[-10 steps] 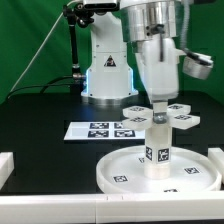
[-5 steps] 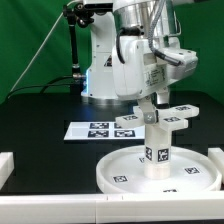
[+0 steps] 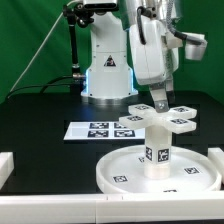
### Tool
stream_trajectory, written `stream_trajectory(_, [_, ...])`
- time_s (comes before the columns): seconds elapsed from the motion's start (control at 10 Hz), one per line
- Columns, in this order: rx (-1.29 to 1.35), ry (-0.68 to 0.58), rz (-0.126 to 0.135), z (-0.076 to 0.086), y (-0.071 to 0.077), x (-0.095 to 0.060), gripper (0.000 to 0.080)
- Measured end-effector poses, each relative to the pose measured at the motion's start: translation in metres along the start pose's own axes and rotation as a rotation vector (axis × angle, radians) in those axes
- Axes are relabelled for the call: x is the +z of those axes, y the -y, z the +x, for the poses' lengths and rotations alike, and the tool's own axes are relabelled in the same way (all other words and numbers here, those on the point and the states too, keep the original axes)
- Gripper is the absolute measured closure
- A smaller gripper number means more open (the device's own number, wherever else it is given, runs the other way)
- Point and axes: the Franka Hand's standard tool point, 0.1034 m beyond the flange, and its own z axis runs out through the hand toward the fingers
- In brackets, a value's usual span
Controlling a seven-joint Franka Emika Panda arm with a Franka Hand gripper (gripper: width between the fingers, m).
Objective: Assemble round table
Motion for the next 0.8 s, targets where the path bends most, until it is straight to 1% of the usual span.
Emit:
stream_trajectory(0.1, [-0.002,-0.001,-0.002,-0.001,-0.001,0.001,0.0151])
stream_trajectory(0.2, [-0.066,-0.002,-0.002,-0.001,-0.001,0.001,0.0151])
stream_trajectory(0.3, [-0.173,-0.002,-0.003,-0.001,-0.001,0.001,0.0151])
stream_trajectory(0.4, [-0.354,-0.010,-0.024,-0.005,-0.001,-0.001,0.0151])
stream_trajectory(0.6, [-0.625,-0.004,-0.021,-0.011,0.008,-0.008,0.0151])
stream_trajectory(0.7, [-0.750,0.009,-0.036,-0.012,0.009,-0.010,0.0151])
stream_trajectory(0.8, [-0.815,0.007,-0.032,-0.011,0.010,-0.010,0.0151])
